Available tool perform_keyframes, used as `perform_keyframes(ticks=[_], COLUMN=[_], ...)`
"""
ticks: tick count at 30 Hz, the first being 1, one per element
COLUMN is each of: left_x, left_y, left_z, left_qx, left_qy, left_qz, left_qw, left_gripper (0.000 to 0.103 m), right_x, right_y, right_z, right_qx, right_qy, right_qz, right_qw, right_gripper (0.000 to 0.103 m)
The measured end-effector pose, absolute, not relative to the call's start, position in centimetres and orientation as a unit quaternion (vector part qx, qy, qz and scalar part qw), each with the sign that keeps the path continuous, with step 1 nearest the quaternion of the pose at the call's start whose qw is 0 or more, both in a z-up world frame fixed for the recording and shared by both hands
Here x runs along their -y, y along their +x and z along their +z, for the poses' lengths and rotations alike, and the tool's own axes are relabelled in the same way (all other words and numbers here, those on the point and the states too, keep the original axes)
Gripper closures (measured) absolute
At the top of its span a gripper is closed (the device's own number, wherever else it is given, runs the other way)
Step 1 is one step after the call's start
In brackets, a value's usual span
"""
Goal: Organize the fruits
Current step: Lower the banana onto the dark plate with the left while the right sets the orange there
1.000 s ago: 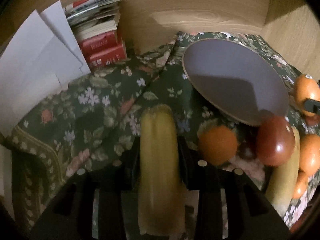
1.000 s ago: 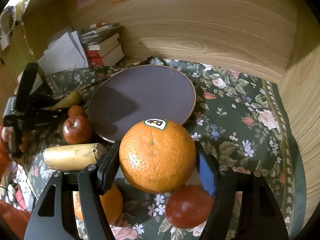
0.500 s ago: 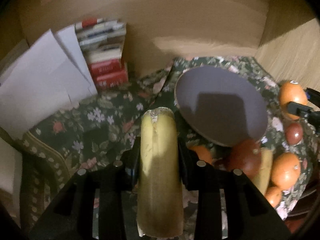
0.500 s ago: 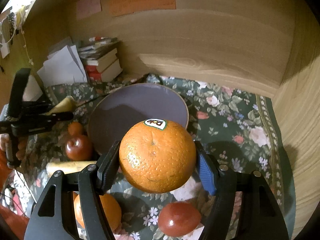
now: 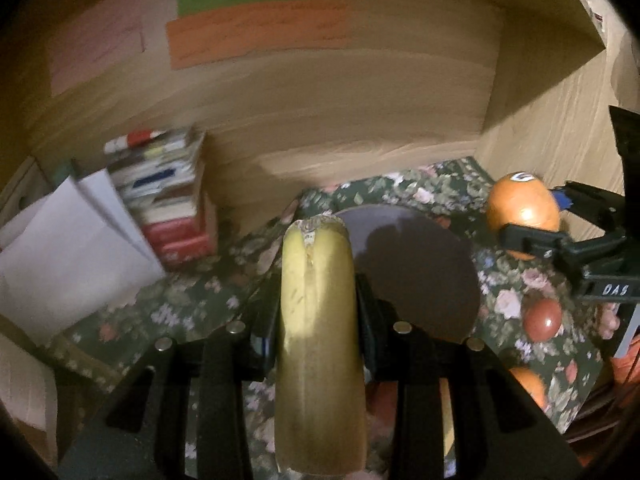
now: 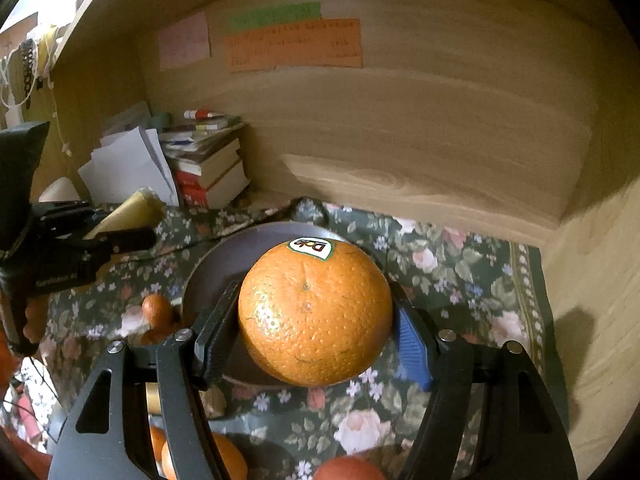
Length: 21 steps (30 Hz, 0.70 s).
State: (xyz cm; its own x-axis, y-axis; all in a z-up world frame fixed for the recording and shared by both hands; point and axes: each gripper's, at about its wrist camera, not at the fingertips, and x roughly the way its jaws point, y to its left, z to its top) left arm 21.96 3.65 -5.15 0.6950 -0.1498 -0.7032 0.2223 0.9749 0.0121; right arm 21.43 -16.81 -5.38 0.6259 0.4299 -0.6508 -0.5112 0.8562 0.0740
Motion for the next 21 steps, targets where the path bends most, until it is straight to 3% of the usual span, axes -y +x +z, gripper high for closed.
perform_keyframes(ticks=[21], left_x=[-0.8], left_y=[30.0], left_z=[-8.0], left_qx=[-0.423], left_qy=[0.019], left_qz=[-0.12], left_qw=[0.898], left_gripper=[0.069], right_x=[13.0], right_y=[28.6], right_z=[-9.2], right_qx=[-0.409], right_qy=[-0.109], right_qz=[0.272], right_qw=[0.864], right_gripper=[0.036])
